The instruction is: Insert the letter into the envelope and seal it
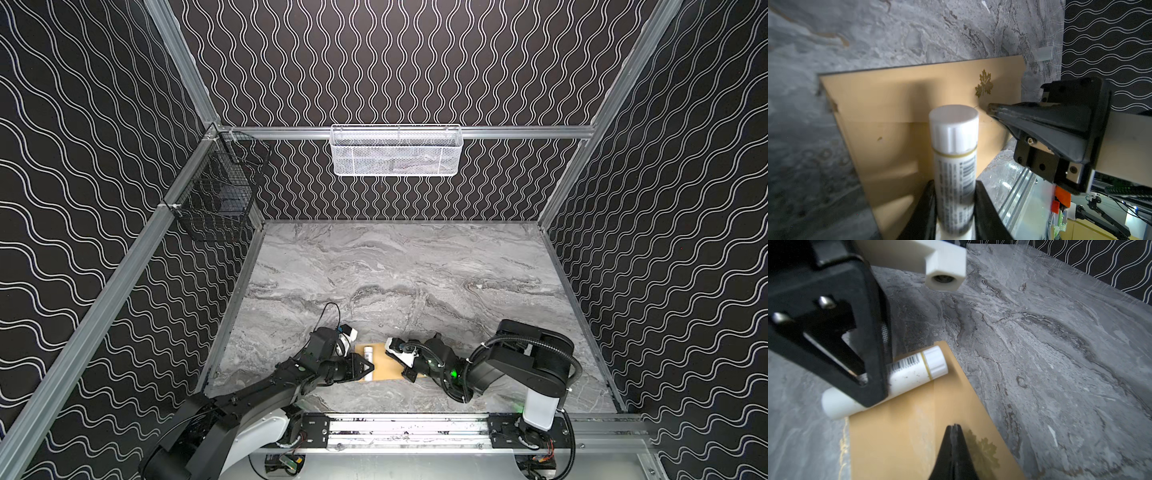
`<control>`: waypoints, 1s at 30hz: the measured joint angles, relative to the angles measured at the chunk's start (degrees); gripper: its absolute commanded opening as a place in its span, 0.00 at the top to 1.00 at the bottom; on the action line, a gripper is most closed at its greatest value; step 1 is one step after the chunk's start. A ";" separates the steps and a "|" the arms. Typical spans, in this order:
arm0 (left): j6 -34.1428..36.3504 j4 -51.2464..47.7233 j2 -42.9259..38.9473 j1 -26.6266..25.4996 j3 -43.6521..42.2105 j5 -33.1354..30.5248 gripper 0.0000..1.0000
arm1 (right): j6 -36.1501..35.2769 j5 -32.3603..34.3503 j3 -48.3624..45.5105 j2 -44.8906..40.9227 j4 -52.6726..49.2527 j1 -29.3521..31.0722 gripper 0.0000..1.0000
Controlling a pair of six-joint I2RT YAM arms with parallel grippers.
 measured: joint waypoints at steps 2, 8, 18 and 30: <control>-0.02 0.31 -0.13 0.00 -0.17 0.00 1.00 | 0.98 0.02 -1.07 0.37 0.00 0.17 1.00; -0.26 -0.79 -2.75 0.00 -0.85 -1.07 1.00 | 3.58 1.86 -3.61 3.34 7.45 0.39 1.00; -0.26 -2.47 -3.50 0.07 -0.81 -2.12 1.00 | 11.13 7.52 -7.91 1.16 9.42 -2.23 1.00; -0.24 -2.05 -3.37 0.09 -0.81 -2.10 1.00 | 20.90 13.62 -10.47 -4.57 3.58 -7.85 1.00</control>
